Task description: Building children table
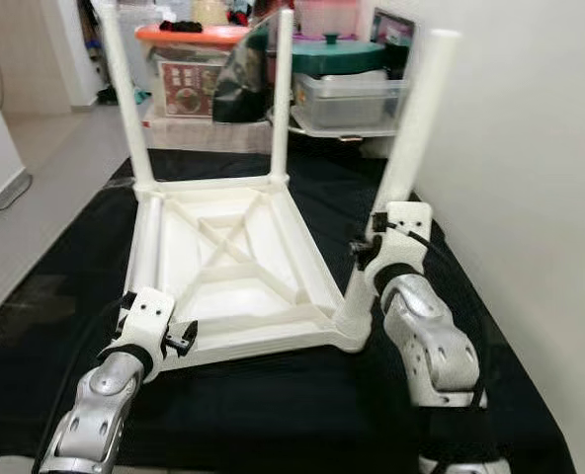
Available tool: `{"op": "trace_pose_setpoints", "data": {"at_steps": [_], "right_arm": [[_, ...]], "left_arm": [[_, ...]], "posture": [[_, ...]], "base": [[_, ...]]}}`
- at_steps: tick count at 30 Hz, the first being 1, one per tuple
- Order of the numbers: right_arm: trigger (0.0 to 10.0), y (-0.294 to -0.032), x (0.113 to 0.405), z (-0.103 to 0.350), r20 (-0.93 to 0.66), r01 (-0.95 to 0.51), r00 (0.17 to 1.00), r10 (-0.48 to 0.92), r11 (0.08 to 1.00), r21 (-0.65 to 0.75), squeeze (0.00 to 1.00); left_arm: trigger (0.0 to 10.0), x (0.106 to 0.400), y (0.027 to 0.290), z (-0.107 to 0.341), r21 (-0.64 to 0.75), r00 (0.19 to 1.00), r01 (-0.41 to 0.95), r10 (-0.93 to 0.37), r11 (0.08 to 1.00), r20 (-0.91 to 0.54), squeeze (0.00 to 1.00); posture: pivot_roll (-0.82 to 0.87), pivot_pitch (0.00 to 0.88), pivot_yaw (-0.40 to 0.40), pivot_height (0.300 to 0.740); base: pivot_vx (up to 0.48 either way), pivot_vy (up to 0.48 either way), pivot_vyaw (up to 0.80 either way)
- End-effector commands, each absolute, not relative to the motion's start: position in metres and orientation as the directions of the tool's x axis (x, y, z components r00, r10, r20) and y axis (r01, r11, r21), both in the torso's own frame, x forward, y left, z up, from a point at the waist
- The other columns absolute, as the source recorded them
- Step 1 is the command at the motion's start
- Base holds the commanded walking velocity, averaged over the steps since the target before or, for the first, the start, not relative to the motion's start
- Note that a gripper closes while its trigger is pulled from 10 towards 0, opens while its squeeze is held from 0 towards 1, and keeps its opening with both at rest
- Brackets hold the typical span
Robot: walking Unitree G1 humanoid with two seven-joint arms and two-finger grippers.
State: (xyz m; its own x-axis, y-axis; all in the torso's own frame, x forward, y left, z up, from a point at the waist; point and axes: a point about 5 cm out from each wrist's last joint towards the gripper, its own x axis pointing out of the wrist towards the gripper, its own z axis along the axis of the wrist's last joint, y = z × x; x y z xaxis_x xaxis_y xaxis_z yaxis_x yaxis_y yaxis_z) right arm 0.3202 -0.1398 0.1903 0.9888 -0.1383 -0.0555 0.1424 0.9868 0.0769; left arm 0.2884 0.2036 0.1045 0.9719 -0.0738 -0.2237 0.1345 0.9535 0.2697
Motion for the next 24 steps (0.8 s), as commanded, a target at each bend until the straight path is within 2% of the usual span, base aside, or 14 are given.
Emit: {"op": "trace_pose_setpoints", "data": {"at_steps": [1,5,6,8,9,11,12,13,17,19,21,22,23,24], "right_arm": [[10.0,-0.152,0.316,0.172,-0.171,0.243,0.957,-0.233,0.969,0.037,0.0],[10.0,-0.139,0.318,0.181,-0.13,0.147,0.982,-0.134,0.985,0.093,0.0],[10.0,-0.133,0.319,0.189,-0.092,0.074,0.994,-0.062,0.988,0.132,1.0],[10.0,-0.121,0.326,0.207,-0.006,-0.171,0.985,0.174,0.971,0.166,1.0],[10.0,-0.119,0.327,0.216,0.034,-0.291,0.957,0.29,0.944,0.157,0.56],[10.0,-0.118,0.327,0.221,0.055,-0.362,0.932,0.358,0.921,0.145,0.56],[10.0,-0.126,0.325,0.229,0.103,-0.492,0.87,0.482,0.863,0.113,0.0],[10.0,-0.126,0.325,0.229,0.103,-0.492,0.87,0.482,0.863,0.113,0.0],[10.0,-0.139,0.319,0.24,0.157,-0.643,0.76,0.63,0.765,0.038,0.0],[10.0,-0.142,0.314,0.236,0.127,-0.763,0.642,0.756,0.647,0.003,0.0],[10.0,-0.142,0.314,0.236,0.127,-0.763,0.642,0.756,0.647,0.003,0.0],[10.0,-0.137,0.309,0.227,0.089,-0.826,0.561,0.823,0.564,-0.008,0.0],[10.0,-0.137,0.309,0.227,0.089,-0.826,0.561,0.823,0.564,-0.008,0.0],[10.0,-0.128,0.304,0.215,0.036,-0.87,0.491,0.871,0.492,-0.031,0.0]], "left_arm": [[10.0,0.287,0.204,0.094,0.258,0.961,0.134,-0.062,0.957,-0.268,0.0],[10.0,0.287,0.202,0.094,0.254,0.961,0.137,-0.066,0.957,-0.267,0.0],[10.0,0.287,0.201,0.094,0.253,0.961,0.138,-0.068,0.958,-0.267,0.0],[10.0,0.288,0.2,0.094,0.25,0.962,0.138,-0.069,0.958,-0.266,0.0],[10.0,0.288,0.2,0.094,0.249,0.962,0.137,-0.069,0.959,-0.265,0.0],[10.0,0.288,0.2,0.093,0.248,0.962,0.137,-0.068,0.959,-0.265,0.0],[10.0,0.288,0.2,0.094,0.248,0.962,0.135,-0.068,0.959,-0.263,0.0],[10.0,0.288,0.2,0.094,0.248,0.962,0.135,-0.068,0.959,-0.263,0.0],[10.0,0.289,0.2,0.094,0.249,0.963,0.134,-0.067,0.959,-0.262,0.0],[10.0,0.29,0.2,0.094,0.25,0.964,0.134,-0.067,0.959,-0.259,0.0],[10.0,0.29,0.2,0.094,0.25,0.964,0.134,-0.067,0.959,-0.259,0.0],[10.0,0.29,0.201,0.094,0.25,0.964,0.132,-0.066,0.959,-0.257,0.0],[10.0,0.29,0.201,0.094,0.25,0.964,0.132,-0.066,0.959,-0.257,0.0],[10.0,0.29,0.201,0.095,0.252,0.964,0.132,-0.066,0.959,-0.256,0.0]], "posture": [[0.08,0.0,-0.055,0.74],[0.08,0.0,-0.055,0.74],[0.08,0.0,-0.055,0.74],[0.08,0.0,-0.058,0.74],[0.08,0.0,-0.061,0.74],[0.08,0.0,-0.061,0.74],[0.08,0.0,-0.064,0.74],[0.08,0.0,-0.064,0.74],[0.09,0.0,-0.065,0.74],[0.1,0.0,-0.071,0.74],[0.1,0.0,-0.071,0.74],[0.1,0.0,-0.072,0.74],[0.1,0.0,-0.072,0.74],[0.1,0.0,-0.072,0.74]], "base": [[0.0,0.0,0.0],[0.0,0.0,0.0],[0.0,0.0,0.0],[0.0,0.0,0.0],[0.0,0.0,0.0],[0.0,0.0,0.0],[0.0,0.0,0.0],[0.0,0.0,0.0],[0.0,0.0,0.0],[0.0,0.0,0.0],[0.0,0.0,0.0],[0.0,0.0,0.0],[0.0,0.0,0.0],[0.0,0.0,0.0]]}}
